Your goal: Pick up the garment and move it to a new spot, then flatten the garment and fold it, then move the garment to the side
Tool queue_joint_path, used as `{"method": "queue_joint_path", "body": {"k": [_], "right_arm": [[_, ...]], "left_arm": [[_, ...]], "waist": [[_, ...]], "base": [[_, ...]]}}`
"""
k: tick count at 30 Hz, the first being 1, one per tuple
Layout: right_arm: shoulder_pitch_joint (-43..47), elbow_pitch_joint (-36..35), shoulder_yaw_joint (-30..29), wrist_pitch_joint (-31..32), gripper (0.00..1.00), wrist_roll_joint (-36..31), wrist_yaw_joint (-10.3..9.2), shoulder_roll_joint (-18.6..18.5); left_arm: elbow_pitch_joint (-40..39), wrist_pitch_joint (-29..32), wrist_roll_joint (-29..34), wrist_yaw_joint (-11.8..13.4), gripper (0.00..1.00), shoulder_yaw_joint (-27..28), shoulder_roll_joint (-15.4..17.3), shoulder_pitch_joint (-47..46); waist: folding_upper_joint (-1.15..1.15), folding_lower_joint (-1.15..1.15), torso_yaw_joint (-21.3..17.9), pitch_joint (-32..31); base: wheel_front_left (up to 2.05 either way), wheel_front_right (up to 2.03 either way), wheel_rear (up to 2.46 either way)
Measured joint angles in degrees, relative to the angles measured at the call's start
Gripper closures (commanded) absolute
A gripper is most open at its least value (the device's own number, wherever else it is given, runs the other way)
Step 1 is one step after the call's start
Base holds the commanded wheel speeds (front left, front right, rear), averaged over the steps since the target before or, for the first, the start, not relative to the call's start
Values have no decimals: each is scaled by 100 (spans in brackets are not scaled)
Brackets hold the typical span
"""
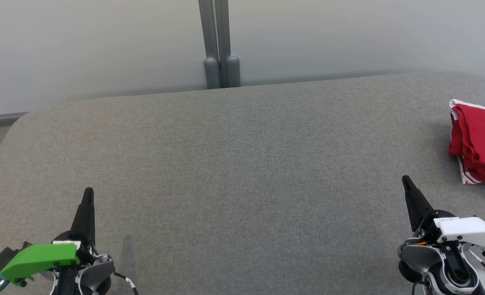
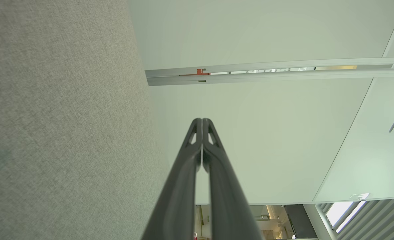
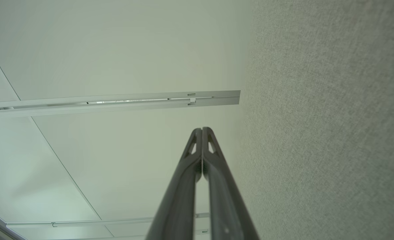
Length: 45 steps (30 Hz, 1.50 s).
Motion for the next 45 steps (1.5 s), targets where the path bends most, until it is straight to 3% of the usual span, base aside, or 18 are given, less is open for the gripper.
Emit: {"method": "queue_joint_path", "body": {"k": [45], "right_arm": [[-1, 3, -23, 21, 100, -2, 0, 18]], "left_arm": [[3, 71, 46, 0, 100, 83, -58, -4]], "waist": [[0, 0, 0, 0]], "base": [[0, 0, 0]]}}
